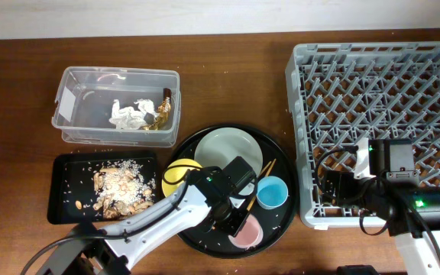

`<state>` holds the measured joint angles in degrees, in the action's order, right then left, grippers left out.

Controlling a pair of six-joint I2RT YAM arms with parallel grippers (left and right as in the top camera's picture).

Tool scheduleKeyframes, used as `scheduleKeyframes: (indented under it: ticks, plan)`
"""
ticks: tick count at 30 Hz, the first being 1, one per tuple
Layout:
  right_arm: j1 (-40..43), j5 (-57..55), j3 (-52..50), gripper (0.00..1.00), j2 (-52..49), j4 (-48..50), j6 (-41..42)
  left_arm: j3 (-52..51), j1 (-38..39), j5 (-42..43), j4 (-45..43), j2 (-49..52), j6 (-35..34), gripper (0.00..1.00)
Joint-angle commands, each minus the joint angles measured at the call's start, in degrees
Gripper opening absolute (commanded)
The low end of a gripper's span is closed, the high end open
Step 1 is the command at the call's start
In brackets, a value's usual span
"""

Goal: Sort waste into correct bins and load items into the dishwasher rack
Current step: 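Set the yellow bowl back on the round tray with the left gripper, then grasp the pink cup with the right gripper and lift it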

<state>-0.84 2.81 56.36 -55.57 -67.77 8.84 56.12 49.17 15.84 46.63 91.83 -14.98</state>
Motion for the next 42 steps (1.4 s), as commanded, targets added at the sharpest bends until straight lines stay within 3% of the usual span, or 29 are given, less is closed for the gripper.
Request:
scheduleKeyframes:
  ticks: [1,5,10,13,17,19,21,24,30,38,39,42]
  plan:
    - [-0.26,-0.52,0.98,0.98,0.07,-0.26,0.26,-0.20,0.22,-0.20,-3.39,-0.13,-2.40,0.00]
    - [-0.26,-0.48,0.98,0.98,0.07,-0.42,0.28,1.77,-0.26,-0.02,-0.37,-0.55,-2.29,0.00]
    - [-0.26,-0.42,0.98,0.98,0.07,3.96,2.67,11.78,-5.25,-0.02,12.83,-5.46,1.07,0.00]
    - [-0.26,4.22,0.98,0.98,0.07,8.02,2.51,15.87,-12.33,2.84,9.53,-8.46,1.53,0.00]
    - [-0.28,18.56,0.98,0.98,-0.72,13.94,-0.17,15.78,-24.41,25.79,-3.32,-5.97,1.81,0.00]
    - [-0.28,31.93,0.96,0.98,-2.54,16.59,-6.99,15.78,-28.35,38.27,-9.31,-2.93,1.81,0.00]
    - [-0.28,47.19,0.96,0.98,-5.64,17.99,-14.86,15.78,-30.36,49.77,-14.16,0.92,1.79,0.00]
    - [-0.28,58.27,0.96,0.98,-10.67,20.00,-21.57,15.78,-30.60,59.95,-18.34,6.23,1.77,0.00]
    - [-0.28,62.60,0.96,0.98,-17.25,25.53,-22.14,15.78,-30.58,66.66,-21.81,8.46,1.75,0.00]
    - [-0.39,75.06,0.96,0.99,-19.93,31.45,-22.08,15.78,-29.68,66.88,-21.77,8.46,1.75,0.00]
    - [-0.46,75.06,0.96,0.98,-19.93,31.36,-22.05,15.78,-29.68,66.86,-21.77,8.46,1.75,0.00]
    - [-2.43,75.19,0.96,0.83,-19.93,31.87,-21.90,15.78,-29.68,66.64,-21.77,8.46,1.75,0.00]
